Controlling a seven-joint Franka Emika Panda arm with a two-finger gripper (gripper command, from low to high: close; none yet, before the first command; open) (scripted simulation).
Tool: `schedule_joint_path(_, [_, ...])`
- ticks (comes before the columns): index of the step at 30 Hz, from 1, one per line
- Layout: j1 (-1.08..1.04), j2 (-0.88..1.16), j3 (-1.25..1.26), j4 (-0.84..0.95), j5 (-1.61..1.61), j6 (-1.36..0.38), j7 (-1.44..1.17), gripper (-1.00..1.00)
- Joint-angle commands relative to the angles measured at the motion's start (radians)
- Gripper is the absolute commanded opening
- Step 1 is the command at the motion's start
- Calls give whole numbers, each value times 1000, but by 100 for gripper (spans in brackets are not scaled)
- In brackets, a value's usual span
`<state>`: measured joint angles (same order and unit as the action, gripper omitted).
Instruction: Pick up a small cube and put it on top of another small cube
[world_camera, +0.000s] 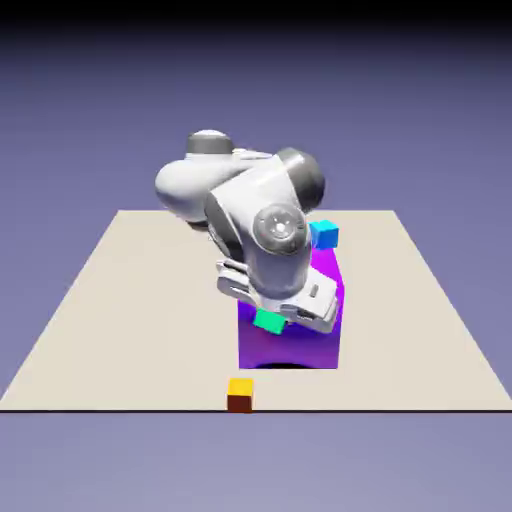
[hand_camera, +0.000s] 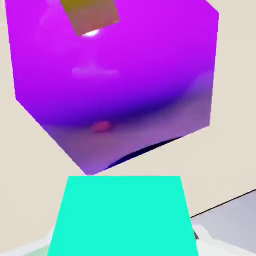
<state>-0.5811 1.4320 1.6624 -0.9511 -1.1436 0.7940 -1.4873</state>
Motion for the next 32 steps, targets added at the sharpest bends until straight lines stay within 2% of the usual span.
schedule_joint_path(1, [1, 25, -4, 14, -13, -14, -43, -100])
schedule_joint_path(10, [10, 214, -33, 121, -114, -125, -368, -100])
schedule_joint_path(20, [-201, 329, -45, -215, -92, -47, -213, -100])
schedule_joint_path(21, [-201, 329, -45, -215, -92, -47, -213, 100])
schedule_joint_path(32, [10, 214, -33, 121, -114, -125, -368, 100])
